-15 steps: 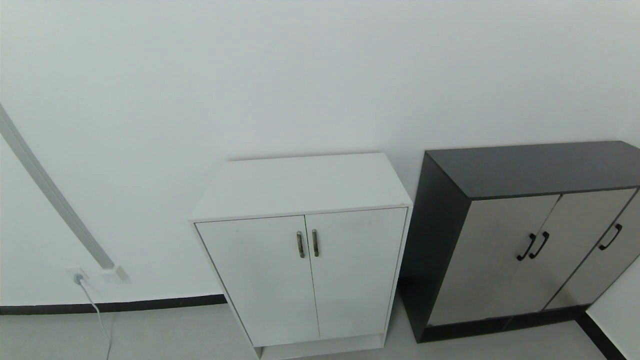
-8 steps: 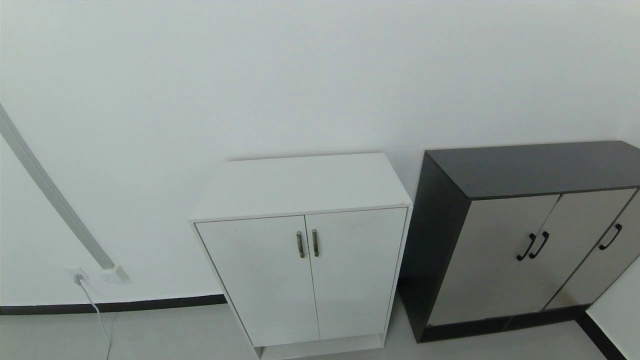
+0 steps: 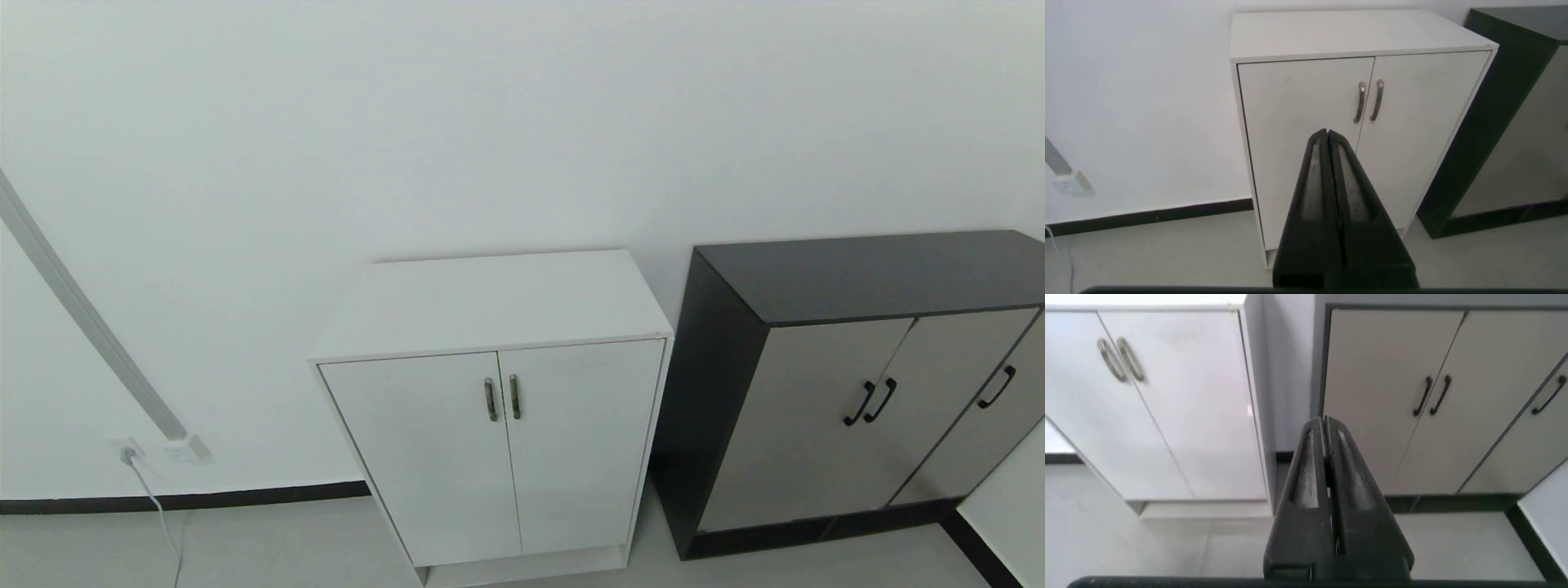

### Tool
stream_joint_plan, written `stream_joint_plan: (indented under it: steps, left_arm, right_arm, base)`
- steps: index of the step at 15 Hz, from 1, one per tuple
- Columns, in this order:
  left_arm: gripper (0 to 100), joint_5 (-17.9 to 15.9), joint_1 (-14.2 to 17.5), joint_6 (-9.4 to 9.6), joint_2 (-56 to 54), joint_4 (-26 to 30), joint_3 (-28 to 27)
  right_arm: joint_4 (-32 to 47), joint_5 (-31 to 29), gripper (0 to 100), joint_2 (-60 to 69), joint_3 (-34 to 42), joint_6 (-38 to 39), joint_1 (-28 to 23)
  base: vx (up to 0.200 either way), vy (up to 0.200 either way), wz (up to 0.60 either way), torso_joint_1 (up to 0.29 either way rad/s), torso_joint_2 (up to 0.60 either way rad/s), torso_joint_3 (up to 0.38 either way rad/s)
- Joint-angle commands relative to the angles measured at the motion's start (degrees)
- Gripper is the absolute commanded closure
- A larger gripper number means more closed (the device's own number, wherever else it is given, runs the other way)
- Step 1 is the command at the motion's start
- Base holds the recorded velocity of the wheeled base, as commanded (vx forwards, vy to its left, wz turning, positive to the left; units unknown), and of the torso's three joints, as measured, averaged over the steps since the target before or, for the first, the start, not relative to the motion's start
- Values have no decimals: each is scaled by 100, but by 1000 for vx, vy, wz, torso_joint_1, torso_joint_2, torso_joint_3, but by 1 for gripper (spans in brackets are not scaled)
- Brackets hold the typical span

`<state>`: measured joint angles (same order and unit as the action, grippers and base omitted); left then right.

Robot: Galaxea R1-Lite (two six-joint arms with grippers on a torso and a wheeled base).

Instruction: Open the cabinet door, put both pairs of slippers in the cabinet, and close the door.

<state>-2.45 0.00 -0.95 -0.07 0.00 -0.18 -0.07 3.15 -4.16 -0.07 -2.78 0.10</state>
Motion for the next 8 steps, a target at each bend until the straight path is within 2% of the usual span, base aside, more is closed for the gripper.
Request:
stream_joint_plan:
  steps: [1, 4, 8]
  left_arm:
    - [100, -1, 0, -2, 7, 0, 1]
    - [100, -1, 0, -2, 7, 0, 1]
    - [100, 8, 0, -2, 7, 0, 1]
  right_arm:
    - [-1, 2, 100, 266, -1, -3, -45]
    - [7, -16, 100, 407, 7, 41, -36]
    - [-10, -253, 100, 407, 7, 515, -36]
  base:
    - [0, 0, 0, 0, 0, 0]
    - [0, 0, 0, 0, 0, 0]
    - [0, 0, 0, 0, 0, 0]
